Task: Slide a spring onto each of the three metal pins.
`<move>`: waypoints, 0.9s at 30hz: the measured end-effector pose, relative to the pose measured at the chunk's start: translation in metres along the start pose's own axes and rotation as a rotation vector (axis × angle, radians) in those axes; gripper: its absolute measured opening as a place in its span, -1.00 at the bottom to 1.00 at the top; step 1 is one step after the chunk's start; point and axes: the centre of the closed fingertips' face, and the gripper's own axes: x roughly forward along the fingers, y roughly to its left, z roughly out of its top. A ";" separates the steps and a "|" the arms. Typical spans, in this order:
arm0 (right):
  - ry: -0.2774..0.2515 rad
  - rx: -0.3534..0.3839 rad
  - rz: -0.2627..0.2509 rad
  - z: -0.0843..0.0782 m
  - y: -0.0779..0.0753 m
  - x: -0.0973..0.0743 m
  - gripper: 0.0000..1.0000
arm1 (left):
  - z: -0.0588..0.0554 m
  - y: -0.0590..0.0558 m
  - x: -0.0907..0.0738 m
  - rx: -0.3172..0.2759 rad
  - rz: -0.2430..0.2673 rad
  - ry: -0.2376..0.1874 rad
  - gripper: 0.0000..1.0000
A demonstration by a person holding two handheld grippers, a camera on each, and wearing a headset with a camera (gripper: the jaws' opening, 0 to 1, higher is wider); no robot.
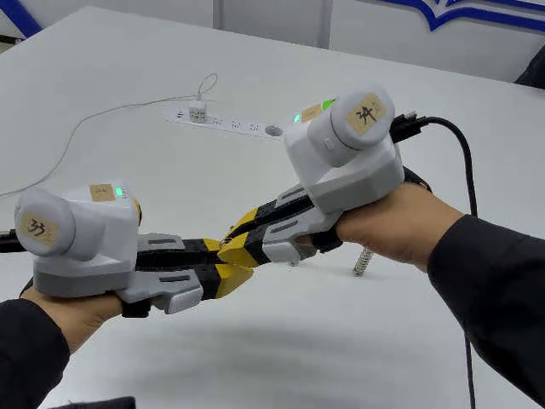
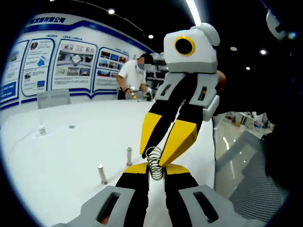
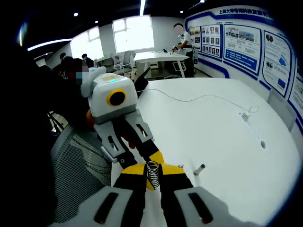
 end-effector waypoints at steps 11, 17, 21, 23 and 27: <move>0.137 -0.063 0.010 -0.026 0.010 -0.006 -0.77 | -0.017 -0.007 0.004 0.203 -0.013 0.131 -0.79; 0.207 -0.120 0.007 -0.034 0.012 -0.003 -0.76 | -0.023 -0.011 0.011 0.257 -0.020 0.176 -0.79; 0.234 -0.138 0.016 -0.037 0.010 0.000 -0.72 | -0.025 -0.009 0.010 0.246 -0.020 0.178 -0.79; 0.254 -0.161 0.010 -0.039 0.008 0.001 -0.72 | -0.024 -0.008 0.010 0.239 -0.019 0.173 -0.79; 0.267 -0.173 0.017 -0.039 0.007 0.002 -0.74 | -0.023 -0.007 0.009 0.237 -0.020 0.166 -0.79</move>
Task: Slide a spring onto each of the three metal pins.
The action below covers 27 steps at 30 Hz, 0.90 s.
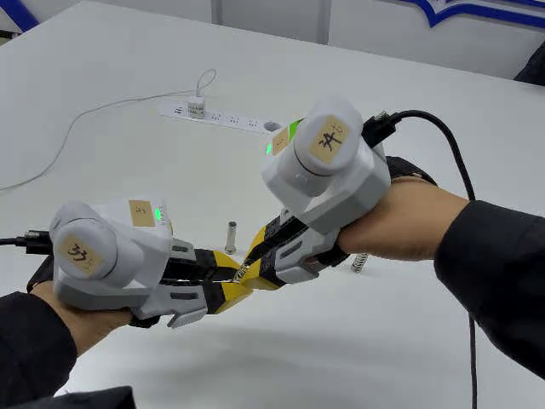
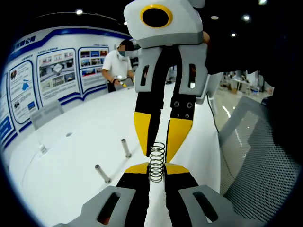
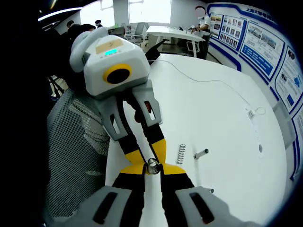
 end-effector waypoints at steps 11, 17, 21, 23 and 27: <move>0.023 -0.011 0.009 0.001 -0.001 -0.003 -0.77 | 0.002 0.002 0.000 -0.018 0.005 -0.018 -0.71; 0.036 -0.004 -0.001 -0.002 -0.008 -0.009 -0.77 | 0.000 0.004 -0.004 -0.040 0.016 -0.020 -0.55; 0.052 0.001 -0.015 -0.008 -0.014 -0.015 -0.77 | -0.002 0.006 -0.010 -0.054 0.030 -0.020 -0.46; 0.057 0.007 -0.021 -0.010 -0.017 -0.018 -0.77 | -0.003 0.008 -0.013 -0.063 0.035 -0.021 -0.43; 0.069 0.016 -0.044 -0.017 -0.025 -0.026 -0.77 | -0.005 0.010 -0.019 -0.085 0.045 -0.025 -0.37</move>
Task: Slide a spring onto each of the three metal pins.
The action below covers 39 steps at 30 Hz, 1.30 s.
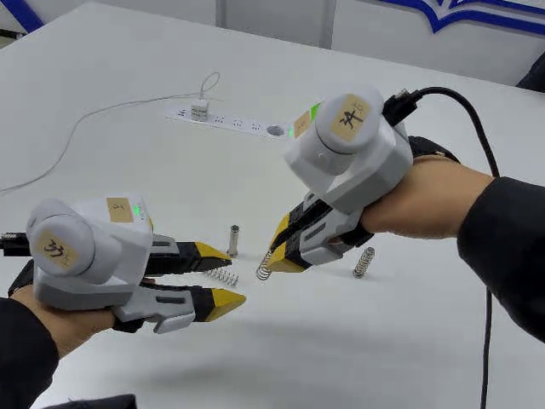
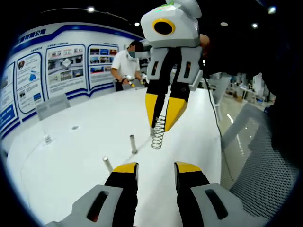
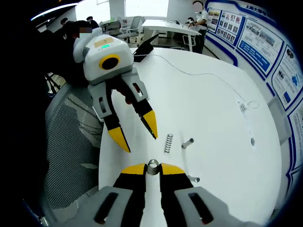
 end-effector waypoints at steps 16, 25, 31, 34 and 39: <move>0.074 0.052 -0.096 -0.034 -0.040 -0.027 -0.77 | -0.010 0.014 -0.016 -0.051 0.065 0.002 -0.05; 0.100 0.079 -0.122 -0.038 -0.065 -0.019 -0.77 | -0.013 0.016 -0.019 -0.066 0.080 0.004 0.08; 0.131 0.091 -0.124 -0.044 -0.078 -0.004 -0.77 | -0.012 0.015 -0.018 -0.075 0.082 -0.001 0.15; 0.137 0.104 -0.117 -0.045 -0.081 0.001 -0.77 | -0.013 0.014 -0.017 -0.074 0.081 0.000 0.17; 0.166 0.099 -0.110 -0.049 -0.084 0.012 -0.77 | -0.014 0.013 -0.017 -0.078 0.077 0.003 0.18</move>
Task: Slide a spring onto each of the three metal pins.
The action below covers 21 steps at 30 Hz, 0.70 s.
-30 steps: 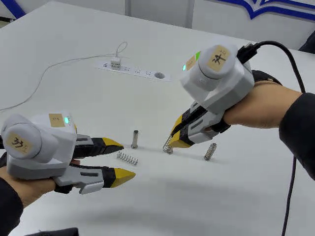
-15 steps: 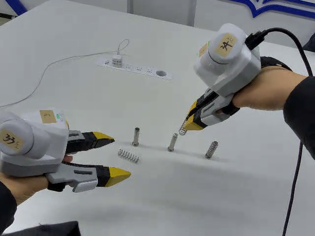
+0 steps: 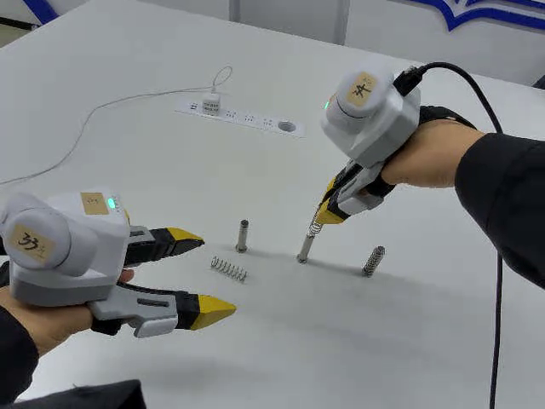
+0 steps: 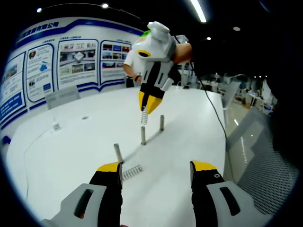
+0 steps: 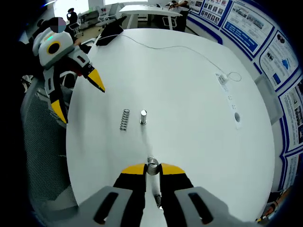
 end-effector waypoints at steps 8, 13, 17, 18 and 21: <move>0.005 0.017 0.015 -0.001 -0.002 0.008 -0.77 | -0.001 0.002 0.000 -0.003 0.004 0.002 0.18; 0.007 0.029 0.022 -0.003 -0.002 0.013 -0.77 | -0.002 0.001 0.001 -0.002 0.002 0.004 0.17; 0.017 0.034 0.029 -0.005 -0.001 0.021 -0.77 | -0.002 0.001 0.001 -0.001 0.001 0.006 0.17; 0.020 0.034 0.029 -0.006 -0.001 0.023 -0.77 | -0.002 0.001 0.001 -0.001 0.001 0.006 0.17; 0.034 0.034 0.028 -0.009 -0.001 0.029 -0.77 | -0.002 0.002 0.001 0.000 0.002 0.006 0.17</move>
